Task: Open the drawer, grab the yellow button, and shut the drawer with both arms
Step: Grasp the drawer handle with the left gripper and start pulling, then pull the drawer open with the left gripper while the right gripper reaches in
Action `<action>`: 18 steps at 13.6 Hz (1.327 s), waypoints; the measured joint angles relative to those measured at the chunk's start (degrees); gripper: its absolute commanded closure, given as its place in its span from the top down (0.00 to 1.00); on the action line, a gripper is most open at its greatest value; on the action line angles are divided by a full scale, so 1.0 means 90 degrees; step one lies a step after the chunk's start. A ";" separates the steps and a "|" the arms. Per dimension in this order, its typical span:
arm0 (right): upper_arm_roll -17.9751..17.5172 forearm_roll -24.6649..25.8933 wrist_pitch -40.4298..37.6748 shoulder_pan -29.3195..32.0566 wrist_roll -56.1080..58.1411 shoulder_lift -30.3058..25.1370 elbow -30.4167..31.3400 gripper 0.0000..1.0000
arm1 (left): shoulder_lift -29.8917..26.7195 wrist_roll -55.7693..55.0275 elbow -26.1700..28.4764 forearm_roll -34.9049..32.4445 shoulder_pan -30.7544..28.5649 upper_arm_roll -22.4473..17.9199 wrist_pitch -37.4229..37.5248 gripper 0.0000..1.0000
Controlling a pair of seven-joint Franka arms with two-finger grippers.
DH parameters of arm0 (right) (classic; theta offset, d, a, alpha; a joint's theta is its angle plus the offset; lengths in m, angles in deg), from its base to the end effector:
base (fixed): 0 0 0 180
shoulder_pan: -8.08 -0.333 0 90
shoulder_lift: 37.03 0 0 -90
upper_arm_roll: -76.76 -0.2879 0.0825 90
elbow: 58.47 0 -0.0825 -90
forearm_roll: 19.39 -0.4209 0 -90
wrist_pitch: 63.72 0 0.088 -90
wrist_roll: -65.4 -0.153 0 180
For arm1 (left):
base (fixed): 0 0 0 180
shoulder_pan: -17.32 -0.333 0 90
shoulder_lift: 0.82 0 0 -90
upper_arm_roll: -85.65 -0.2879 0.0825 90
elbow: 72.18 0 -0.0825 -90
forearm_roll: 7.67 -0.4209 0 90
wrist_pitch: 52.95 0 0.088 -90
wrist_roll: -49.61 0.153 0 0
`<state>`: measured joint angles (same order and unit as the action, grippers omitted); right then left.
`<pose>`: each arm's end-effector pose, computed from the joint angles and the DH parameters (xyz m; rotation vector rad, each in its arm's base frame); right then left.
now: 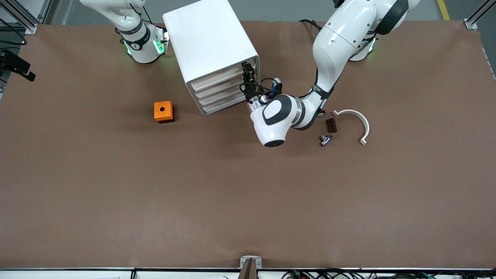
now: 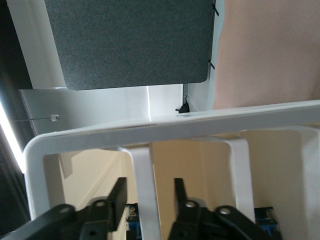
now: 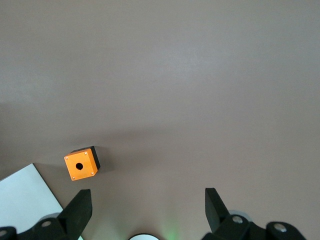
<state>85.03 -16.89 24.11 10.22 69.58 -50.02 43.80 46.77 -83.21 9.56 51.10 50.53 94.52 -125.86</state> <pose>0.5094 -0.1062 0.5633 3.1291 -0.1655 -0.0451 0.3770 -0.5199 0.1910 -1.1662 -1.5022 1.4125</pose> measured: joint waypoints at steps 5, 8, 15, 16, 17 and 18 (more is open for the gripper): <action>-0.0016 -0.0040 -0.0048 -0.0001 -0.0006 0.0000 0.0000 1.00 | 0.0023 -0.0062 0.0014 0.0075 -0.0001 -0.0015 -0.0012 0.00; -0.0018 -0.0043 -0.0053 -0.0001 -0.0006 0.0003 0.0000 1.00 | 0.0036 -0.0074 0.0014 0.0082 -0.0007 -0.0018 -0.0011 0.00; -0.0024 -0.0046 0.0003 -0.0004 -0.0003 0.1021 -0.0191 1.00 | 0.0036 -0.0075 0.0013 0.0159 -0.0287 -0.0076 -0.0010 0.02; -0.0025 -0.0046 0.0011 -0.0005 -0.0003 0.1220 -0.0291 1.00 | 0.0036 -0.0075 0.0012 0.0187 -0.0395 -0.0090 -0.0017 0.03; -0.0024 -0.0046 0.0009 -0.0005 -0.0003 0.1383 -0.0375 1.00 | 0.0036 -0.0075 0.0010 0.0202 -0.0514 -0.0099 -0.0021 0.03; -0.0024 -0.0046 0.0009 -0.0005 -0.0002 0.1528 -0.0423 1.00 | 0.0036 -0.0075 0.0009 0.0207 -0.0628 -0.0103 -0.0031 0.04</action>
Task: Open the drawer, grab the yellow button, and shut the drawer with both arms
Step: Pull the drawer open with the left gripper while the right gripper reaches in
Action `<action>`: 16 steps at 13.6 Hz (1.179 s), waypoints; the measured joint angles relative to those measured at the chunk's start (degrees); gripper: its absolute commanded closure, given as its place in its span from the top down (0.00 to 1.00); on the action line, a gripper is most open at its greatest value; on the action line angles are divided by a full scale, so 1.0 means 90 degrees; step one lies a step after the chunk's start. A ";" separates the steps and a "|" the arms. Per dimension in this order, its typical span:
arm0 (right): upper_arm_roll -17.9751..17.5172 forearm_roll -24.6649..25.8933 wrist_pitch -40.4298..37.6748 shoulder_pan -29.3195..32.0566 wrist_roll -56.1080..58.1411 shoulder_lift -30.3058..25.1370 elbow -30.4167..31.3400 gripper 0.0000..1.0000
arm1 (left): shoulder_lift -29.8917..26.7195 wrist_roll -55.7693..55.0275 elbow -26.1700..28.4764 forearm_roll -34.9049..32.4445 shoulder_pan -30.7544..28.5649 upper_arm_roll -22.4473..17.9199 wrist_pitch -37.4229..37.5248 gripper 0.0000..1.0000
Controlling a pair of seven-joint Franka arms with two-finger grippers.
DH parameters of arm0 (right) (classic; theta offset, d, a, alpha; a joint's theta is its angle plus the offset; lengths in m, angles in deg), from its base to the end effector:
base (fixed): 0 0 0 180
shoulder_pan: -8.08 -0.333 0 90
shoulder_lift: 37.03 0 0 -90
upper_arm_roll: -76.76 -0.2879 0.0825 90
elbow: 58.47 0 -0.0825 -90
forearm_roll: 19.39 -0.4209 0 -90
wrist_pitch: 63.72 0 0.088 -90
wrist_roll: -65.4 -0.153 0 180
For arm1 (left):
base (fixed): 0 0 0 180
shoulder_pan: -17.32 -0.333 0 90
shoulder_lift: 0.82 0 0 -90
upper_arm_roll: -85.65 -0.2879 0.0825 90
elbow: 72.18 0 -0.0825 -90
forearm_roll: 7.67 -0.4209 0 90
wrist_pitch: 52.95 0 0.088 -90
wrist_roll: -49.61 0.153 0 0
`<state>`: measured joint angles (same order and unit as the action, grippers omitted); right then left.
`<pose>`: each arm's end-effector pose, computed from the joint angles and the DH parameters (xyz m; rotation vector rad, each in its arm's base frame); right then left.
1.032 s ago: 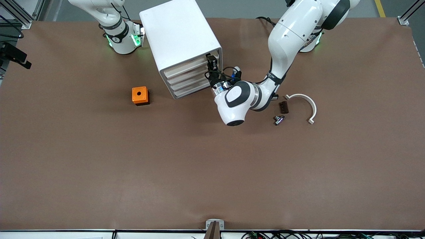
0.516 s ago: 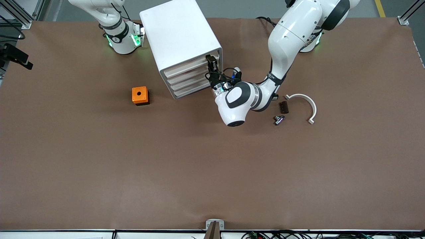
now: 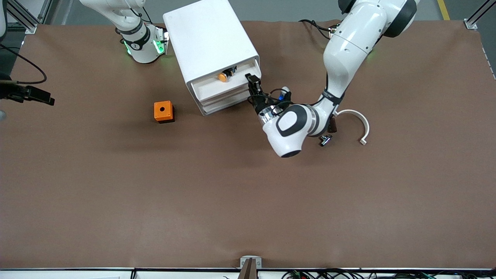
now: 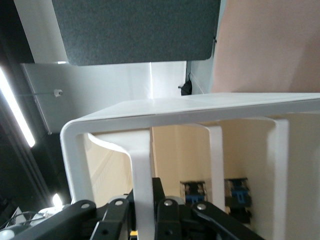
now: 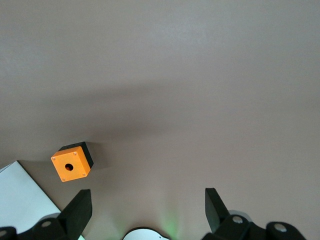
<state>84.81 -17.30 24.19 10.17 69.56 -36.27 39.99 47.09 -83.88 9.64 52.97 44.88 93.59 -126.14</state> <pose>0.5614 -0.1059 0.4667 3.1084 -0.1591 -0.3130 0.4332 -0.4774 0.1880 -1.0627 -1.5971 1.5016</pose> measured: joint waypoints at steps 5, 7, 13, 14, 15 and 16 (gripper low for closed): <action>0.0002 -0.0003 0.0008 0.0000 -0.0005 0.0301 -0.0123 1.00 | 0.0000 0.0005 -0.0018 0.0034 -0.0440 -0.0002 -0.0028 0.07; -0.0002 -0.0021 0.0007 -0.0001 -0.0015 0.0301 -0.0150 1.00 | -0.0001 0.0014 -0.0020 0.0041 -0.0473 -0.0002 -0.0039 0.15; -0.0071 -0.0701 -0.0017 -0.0596 -0.1680 0.0284 -0.0225 1.00 | -0.0001 0.0388 -0.0048 0.0147 -0.0529 -0.0003 -0.0227 1.00; -0.0086 -0.0734 -0.0023 -0.0865 -0.2174 0.0263 -0.0257 1.00 | -0.0001 0.0637 -0.0053 0.0147 -0.0539 -0.0003 -0.0244 1.00; -0.0101 -0.0760 -0.0040 -0.1149 -0.2684 0.0242 -0.0292 1.00 | -0.0001 0.0976 -0.0062 0.0132 -0.0550 -0.0004 -0.0257 1.00; -0.0109 -0.0784 -0.0046 -0.1427 -0.3176 0.0226 -0.0314 1.00 | -0.0002 0.1368 -0.0095 0.0087 -0.0572 -0.0005 -0.0274 1.00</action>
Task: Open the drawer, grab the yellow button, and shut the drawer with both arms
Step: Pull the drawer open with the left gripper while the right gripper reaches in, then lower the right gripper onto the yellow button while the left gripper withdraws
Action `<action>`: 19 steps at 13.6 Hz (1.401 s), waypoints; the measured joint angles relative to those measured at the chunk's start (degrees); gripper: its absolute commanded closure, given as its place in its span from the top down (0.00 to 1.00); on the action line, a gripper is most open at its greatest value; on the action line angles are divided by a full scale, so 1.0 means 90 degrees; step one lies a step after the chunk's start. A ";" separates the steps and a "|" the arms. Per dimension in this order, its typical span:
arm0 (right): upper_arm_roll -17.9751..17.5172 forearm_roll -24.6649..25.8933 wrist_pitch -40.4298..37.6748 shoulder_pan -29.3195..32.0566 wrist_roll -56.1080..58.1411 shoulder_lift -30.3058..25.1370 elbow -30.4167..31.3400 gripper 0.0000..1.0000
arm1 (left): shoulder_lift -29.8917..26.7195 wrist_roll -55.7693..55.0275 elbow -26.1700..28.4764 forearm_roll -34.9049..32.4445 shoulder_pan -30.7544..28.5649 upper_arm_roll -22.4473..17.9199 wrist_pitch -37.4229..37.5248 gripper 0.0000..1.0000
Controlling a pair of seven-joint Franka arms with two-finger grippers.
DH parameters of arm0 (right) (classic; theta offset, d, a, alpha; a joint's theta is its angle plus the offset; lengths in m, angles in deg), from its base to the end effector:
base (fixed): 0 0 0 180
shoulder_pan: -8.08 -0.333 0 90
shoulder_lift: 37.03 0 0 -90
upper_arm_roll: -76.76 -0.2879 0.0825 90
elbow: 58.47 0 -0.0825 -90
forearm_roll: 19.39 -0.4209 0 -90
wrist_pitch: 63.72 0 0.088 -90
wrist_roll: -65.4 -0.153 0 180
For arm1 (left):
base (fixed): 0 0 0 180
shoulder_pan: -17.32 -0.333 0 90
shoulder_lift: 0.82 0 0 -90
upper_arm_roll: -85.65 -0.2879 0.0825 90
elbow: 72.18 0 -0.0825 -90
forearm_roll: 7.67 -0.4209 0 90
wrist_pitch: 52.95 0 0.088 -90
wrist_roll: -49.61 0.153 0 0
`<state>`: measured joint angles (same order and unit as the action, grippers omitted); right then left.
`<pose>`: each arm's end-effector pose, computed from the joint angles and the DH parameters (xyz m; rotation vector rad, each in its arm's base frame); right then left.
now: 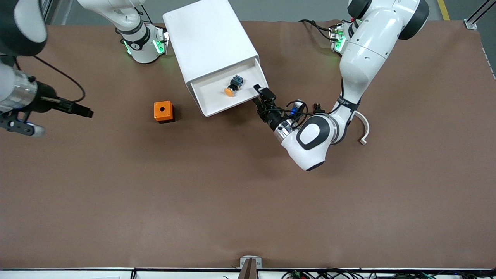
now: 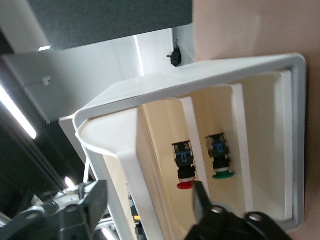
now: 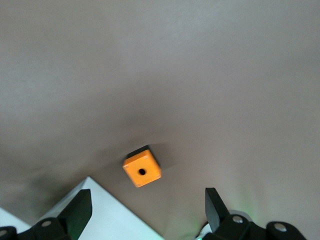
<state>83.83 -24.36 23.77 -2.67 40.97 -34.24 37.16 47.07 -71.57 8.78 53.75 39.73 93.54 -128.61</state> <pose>0.5802 0.0518 0.4703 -3.0414 0.5645 0.3169 0.4856 -0.4411 0.1911 -1.2264 -1.6543 1.7122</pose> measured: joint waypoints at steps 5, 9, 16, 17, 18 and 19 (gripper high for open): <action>-0.0019 -0.0291 0.0135 -0.1217 -0.2134 -0.0018 -0.0174 1.00 | -0.0023 0.1988 -0.0505 -0.0659 -0.0306 -0.0006 -0.0021 1.00; -0.0022 -0.0520 0.0755 -0.2059 -0.3678 -0.0012 -0.0186 1.00 | -0.0058 0.3793 -0.0885 -0.1594 -0.0463 -0.0027 -0.0028 1.00; -0.0028 -0.0554 0.0856 -0.3643 -0.6179 0.0035 -0.0351 1.00 | -0.0158 0.6300 -0.1194 -0.2491 0.0033 -0.0934 -0.1213 1.00; -0.0027 -0.0554 0.0844 -0.3782 -0.6301 0.0100 -0.0344 1.00 | -0.0211 0.6529 -0.1205 -0.2758 0.0117 -0.0947 -0.1490 1.00; -0.0026 -0.0554 0.0842 -0.3924 -0.6451 0.0203 -0.0337 1.00 | -0.0263 0.6723 -0.1209 -0.3065 0.0192 -0.0950 -0.1759 1.00; -0.0025 -0.0554 0.0848 -0.4085 -0.6637 0.0345 -0.0333 1.00 | -0.0309 0.6884 -0.1211 -0.3374 0.0271 -0.0951 -0.2024 1.00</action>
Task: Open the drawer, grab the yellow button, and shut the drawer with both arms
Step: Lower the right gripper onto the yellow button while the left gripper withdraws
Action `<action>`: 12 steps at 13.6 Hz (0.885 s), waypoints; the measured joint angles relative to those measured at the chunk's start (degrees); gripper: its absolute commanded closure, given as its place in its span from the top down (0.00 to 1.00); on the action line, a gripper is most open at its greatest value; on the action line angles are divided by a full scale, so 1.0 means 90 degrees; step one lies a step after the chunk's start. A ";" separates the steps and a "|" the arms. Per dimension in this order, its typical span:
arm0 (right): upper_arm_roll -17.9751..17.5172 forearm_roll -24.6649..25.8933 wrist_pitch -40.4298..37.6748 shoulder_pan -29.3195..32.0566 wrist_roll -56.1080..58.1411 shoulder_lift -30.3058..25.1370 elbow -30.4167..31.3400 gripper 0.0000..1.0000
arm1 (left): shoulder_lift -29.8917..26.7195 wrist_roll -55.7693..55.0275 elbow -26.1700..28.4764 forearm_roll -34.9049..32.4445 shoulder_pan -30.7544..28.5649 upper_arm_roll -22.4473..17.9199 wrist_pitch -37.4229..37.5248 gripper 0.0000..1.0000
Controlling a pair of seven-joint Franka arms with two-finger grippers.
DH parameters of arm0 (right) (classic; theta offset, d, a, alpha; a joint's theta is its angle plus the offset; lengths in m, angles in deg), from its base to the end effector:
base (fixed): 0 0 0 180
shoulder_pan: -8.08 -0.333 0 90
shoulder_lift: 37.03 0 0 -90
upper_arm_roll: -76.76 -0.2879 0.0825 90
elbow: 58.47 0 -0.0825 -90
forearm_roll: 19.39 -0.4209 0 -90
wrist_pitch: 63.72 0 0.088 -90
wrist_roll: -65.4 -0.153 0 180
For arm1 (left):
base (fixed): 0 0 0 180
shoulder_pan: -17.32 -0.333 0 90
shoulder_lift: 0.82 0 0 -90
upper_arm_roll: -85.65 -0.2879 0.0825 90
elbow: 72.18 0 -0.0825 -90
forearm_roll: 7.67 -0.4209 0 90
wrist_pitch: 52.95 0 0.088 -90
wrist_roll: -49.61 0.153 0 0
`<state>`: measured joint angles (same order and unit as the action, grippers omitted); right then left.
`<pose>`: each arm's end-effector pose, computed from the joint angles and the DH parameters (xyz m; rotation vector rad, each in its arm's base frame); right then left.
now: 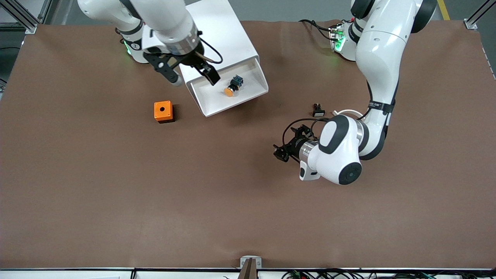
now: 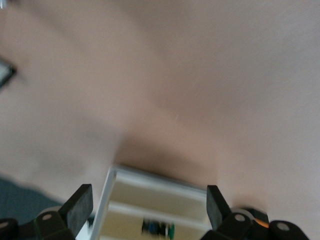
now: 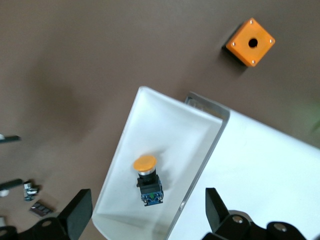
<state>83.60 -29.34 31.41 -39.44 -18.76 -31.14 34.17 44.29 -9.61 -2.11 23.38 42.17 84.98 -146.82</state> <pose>0.4518 0.4241 0.4744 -2.8751 1.1806 0.2633 0.6191 -0.3626 0.2172 2.6576 1.0477 -0.9098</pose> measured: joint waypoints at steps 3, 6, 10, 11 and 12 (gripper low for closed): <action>0.0000 0.0001 0.0088 -0.0403 -0.0325 0.0495 -0.0024 1.00 | -0.0100 0.0310 -0.0013 -0.0744 0.0191 -0.0002 -0.0848 1.00; 0.0004 0.0001 0.0118 -0.0629 -0.0335 0.0996 -0.0266 1.00 | -0.0195 0.0375 -0.0025 -0.1280 0.0362 -0.0035 -0.1492 1.00; 0.0005 0.0002 0.0120 -0.0858 -0.0292 0.1669 -0.0682 1.00 | -0.0226 0.0375 -0.0028 -0.1499 0.0598 -0.0168 -0.2122 1.00; 0.0005 0.0003 0.0121 -0.0874 -0.0181 0.1783 -0.0732 1.00 | -0.0225 0.0378 -0.0027 -0.1503 0.0604 -0.0188 -0.2279 1.00; 0.0006 0.0003 0.0121 -0.0878 -0.0001 0.1873 -0.0773 1.00 | -0.0226 0.0392 -0.0028 -0.1503 0.0603 -0.0207 -0.2417 1.00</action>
<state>83.66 -29.31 32.50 -47.34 -18.77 -14.28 27.21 42.26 -6.09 -2.36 9.86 47.59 83.12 -168.57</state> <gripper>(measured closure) 0.000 0.000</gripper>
